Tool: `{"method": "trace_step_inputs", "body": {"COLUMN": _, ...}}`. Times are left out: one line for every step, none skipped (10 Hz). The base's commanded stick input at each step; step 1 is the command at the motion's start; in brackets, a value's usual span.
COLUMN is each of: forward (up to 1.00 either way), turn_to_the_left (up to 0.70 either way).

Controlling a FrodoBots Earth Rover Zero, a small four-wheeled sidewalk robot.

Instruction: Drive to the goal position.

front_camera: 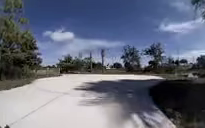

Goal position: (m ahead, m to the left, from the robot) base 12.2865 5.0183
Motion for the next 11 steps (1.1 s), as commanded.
{"method": "trace_step_inputs", "body": {"forward": 0.85, "turn_to_the_left": 0.0}}
{"method": "trace_step_inputs", "body": {"forward": 0.85, "turn_to_the_left": -0.1}}
{"method": "trace_step_inputs", "body": {"forward": 0.85, "turn_to_the_left": -0.34}}
{"method": "trace_step_inputs", "body": {"forward": 0.85, "turn_to_the_left": -0.23}}
{"method": "trace_step_inputs", "body": {"forward": 0.85, "turn_to_the_left": 0.0}}
{"method": "trace_step_inputs", "body": {"forward": 0.85, "turn_to_the_left": 0.0}}
{"method": "trace_step_inputs", "body": {"forward": 0.85, "turn_to_the_left": 0.0}}
{"method": "trace_step_inputs", "body": {"forward": 0.85, "turn_to_the_left": 0.0}}
{"method": "trace_step_inputs", "body": {"forward": 0.85, "turn_to_the_left": 0.0}}
{"method": "trace_step_inputs", "body": {"forward": 0.85, "turn_to_the_left": 0.0}}
{"method": "trace_step_inputs", "body": {"forward": 0.85, "turn_to_the_left": 0.0}}
